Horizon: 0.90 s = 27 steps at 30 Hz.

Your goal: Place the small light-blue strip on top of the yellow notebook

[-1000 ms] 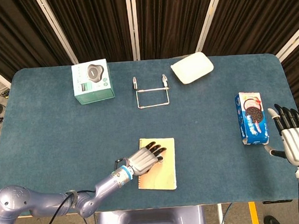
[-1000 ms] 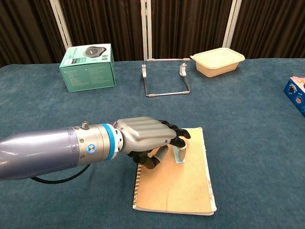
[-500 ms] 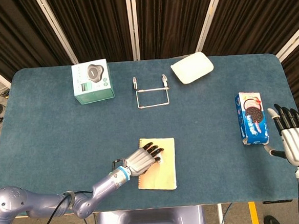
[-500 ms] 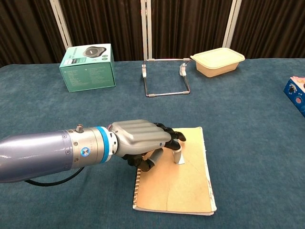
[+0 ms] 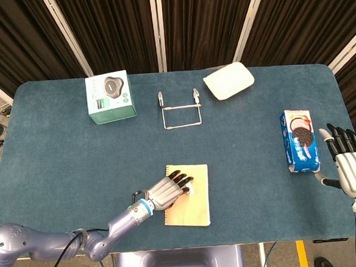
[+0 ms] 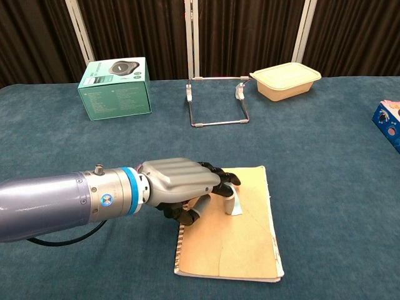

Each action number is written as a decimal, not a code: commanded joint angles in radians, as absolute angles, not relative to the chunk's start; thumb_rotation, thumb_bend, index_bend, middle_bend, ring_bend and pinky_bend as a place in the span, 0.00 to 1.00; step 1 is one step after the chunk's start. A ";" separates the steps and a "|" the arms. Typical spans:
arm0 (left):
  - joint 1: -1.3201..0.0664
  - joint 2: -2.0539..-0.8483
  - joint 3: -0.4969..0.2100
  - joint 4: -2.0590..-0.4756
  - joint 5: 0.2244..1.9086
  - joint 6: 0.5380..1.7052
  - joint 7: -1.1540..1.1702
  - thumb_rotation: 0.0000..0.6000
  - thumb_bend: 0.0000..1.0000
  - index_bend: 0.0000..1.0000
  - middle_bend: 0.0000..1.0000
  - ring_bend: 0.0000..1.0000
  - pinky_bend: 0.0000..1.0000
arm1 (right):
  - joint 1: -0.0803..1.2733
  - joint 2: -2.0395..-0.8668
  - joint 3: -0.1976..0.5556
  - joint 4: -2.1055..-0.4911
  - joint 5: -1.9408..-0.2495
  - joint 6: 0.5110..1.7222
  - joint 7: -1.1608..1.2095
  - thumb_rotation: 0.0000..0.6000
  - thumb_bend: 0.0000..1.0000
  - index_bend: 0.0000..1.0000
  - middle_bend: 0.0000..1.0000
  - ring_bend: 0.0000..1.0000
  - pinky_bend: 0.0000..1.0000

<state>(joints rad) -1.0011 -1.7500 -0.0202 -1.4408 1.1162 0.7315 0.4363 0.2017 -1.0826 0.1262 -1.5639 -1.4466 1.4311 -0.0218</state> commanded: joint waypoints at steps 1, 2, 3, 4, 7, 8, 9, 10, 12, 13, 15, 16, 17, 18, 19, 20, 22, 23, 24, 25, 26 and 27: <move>-1.000 -1.752 -0.022 -1.438 1.117 0.730 0.434 1.00 1.00 0.29 0.00 0.00 0.00 | 0.201 -1.083 0.127 -1.564 -1.447 1.431 -0.022 1.00 0.00 0.00 0.00 0.00 0.00; -0.999 -1.752 -0.024 -1.438 1.118 0.733 0.435 1.00 1.00 0.29 0.00 0.00 0.00 | 0.201 -1.083 0.127 -1.564 -1.446 1.431 -0.022 1.00 0.00 0.00 0.00 0.00 0.00; -0.998 -1.752 -0.026 -1.440 1.119 0.736 0.434 1.00 1.00 0.29 0.00 0.00 0.00 | 0.201 -1.083 0.127 -1.564 -1.446 1.431 -0.022 1.00 0.00 0.00 0.00 0.00 0.00; -0.996 -1.752 -0.031 -1.441 1.119 0.741 0.430 1.00 1.00 0.29 0.00 0.00 0.00 | 0.201 -1.083 0.128 -1.564 -1.446 1.430 -0.022 1.00 0.00 0.00 0.00 0.00 0.00; -0.993 -1.753 -0.045 -1.443 1.129 0.751 0.415 1.00 1.00 0.29 0.00 0.00 0.00 | 0.201 -1.083 0.129 -1.563 -1.446 1.429 -0.021 1.00 0.00 0.00 0.00 0.00 0.00; -0.993 -1.754 -0.049 -1.442 1.132 0.753 0.410 1.00 1.00 0.29 0.00 0.00 0.00 | 0.201 -1.083 0.129 -1.563 -1.446 1.429 -0.020 1.00 0.00 0.00 0.00 0.00 0.00; -0.993 -1.754 -0.052 -1.442 1.135 0.753 0.406 1.00 1.00 0.29 0.00 0.00 0.00 | 0.201 -1.083 0.130 -1.563 -1.446 1.430 -0.019 1.00 0.00 0.00 0.00 0.00 0.00; -0.994 -1.755 -0.054 -1.441 1.136 0.749 0.402 1.00 1.00 0.29 0.00 0.00 0.00 | 0.201 -1.082 0.131 -1.563 -1.446 1.430 -0.018 1.00 0.00 0.00 0.00 0.00 0.00; -0.995 -1.758 -0.053 -1.439 1.135 0.741 0.398 1.00 1.00 0.29 0.00 0.00 0.00 | 0.200 -1.082 0.131 -1.563 -1.446 1.429 -0.017 1.00 0.00 0.00 0.00 0.00 0.00; -0.995 -1.760 -0.052 -1.437 1.134 0.737 0.397 1.00 1.00 0.29 0.00 0.00 0.00 | 0.200 -1.082 0.131 -1.562 -1.446 1.429 -0.017 1.00 0.00 0.00 0.00 0.00 0.00; -0.995 -1.765 -0.048 -1.432 1.133 0.730 0.397 1.00 1.00 0.29 0.00 0.00 0.00 | 0.201 -1.082 0.132 -1.561 -1.446 1.428 -0.015 1.00 0.00 0.00 0.00 0.00 0.00; -0.995 -1.769 -0.045 -1.429 1.133 0.727 0.398 1.00 1.00 0.29 0.00 0.00 0.00 | 0.201 -1.082 0.132 -1.561 -1.446 1.427 -0.014 1.00 0.00 0.00 0.00 0.00 0.00; -0.996 -1.775 -0.039 -1.421 1.131 0.719 0.401 1.00 1.00 0.29 0.00 0.00 0.00 | 0.201 -1.082 0.132 -1.560 -1.446 1.427 -0.014 1.00 0.00 0.00 0.00 0.00 0.00; -0.996 -1.779 -0.038 -1.416 1.129 0.717 0.404 1.00 1.00 0.29 0.00 0.00 0.00 | 0.201 -1.082 0.132 -1.560 -1.446 1.427 -0.013 1.00 0.00 0.00 0.00 0.00 0.00; -0.997 -1.783 -0.036 -1.410 1.127 0.715 0.409 1.00 1.00 0.29 0.00 0.00 0.00 | 0.200 -1.082 0.133 -1.560 -1.447 1.428 -0.013 1.00 0.00 0.00 0.00 0.00 0.00; -0.997 -1.786 -0.036 -1.408 1.126 0.716 0.411 1.00 1.00 0.29 0.00 0.00 0.00 | 0.200 -1.081 0.133 -1.560 -1.447 1.429 -0.012 1.00 0.00 0.00 0.00 0.00 0.00; -0.995 -1.788 -0.039 -1.409 1.127 0.722 0.413 1.00 1.00 0.29 0.00 0.00 0.00 | 0.200 -1.081 0.133 -1.560 -1.447 1.429 -0.012 1.00 0.00 0.00 0.00 0.00 0.00; -0.995 -1.788 -0.042 -1.410 1.130 0.726 0.413 1.00 1.00 0.29 0.00 0.00 0.00 | 0.200 -1.081 0.133 -1.560 -1.446 1.428 -0.012 1.00 0.00 0.00 0.00 0.00 0.00; -0.994 -1.788 -0.043 -1.411 1.132 0.727 0.412 1.00 1.00 0.29 0.00 0.00 0.00 | 0.199 -1.081 0.133 -1.560 -1.446 1.428 -0.012 1.00 0.00 0.00 0.00 0.00 0.00; -0.994 -1.787 -0.045 -1.413 1.135 0.730 0.411 1.00 1.00 0.29 0.00 0.00 0.00 | 0.199 -1.081 0.134 -1.561 -1.446 1.428 -0.012 1.00 0.00 0.00 0.00 0.00 0.00; -0.994 -1.785 -0.048 -1.416 1.139 0.733 0.409 1.00 1.00 0.29 0.00 0.00 0.00 | 0.199 -1.081 0.134 -1.561 -1.446 1.428 -0.012 1.00 0.00 0.00 0.00 0.00 0.00; -0.994 -1.783 -0.053 -1.421 1.144 0.738 0.406 1.00 1.00 0.29 0.00 0.00 0.00 | 0.199 -1.081 0.133 -1.561 -1.446 1.427 -0.012 1.00 0.00 0.00 0.00 0.00 0.00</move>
<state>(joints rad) -0.9940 -1.7850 -0.0491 -1.4176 1.1404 0.7341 0.4086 0.1993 -1.0810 0.1334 -1.5608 -1.4465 1.4273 -0.0124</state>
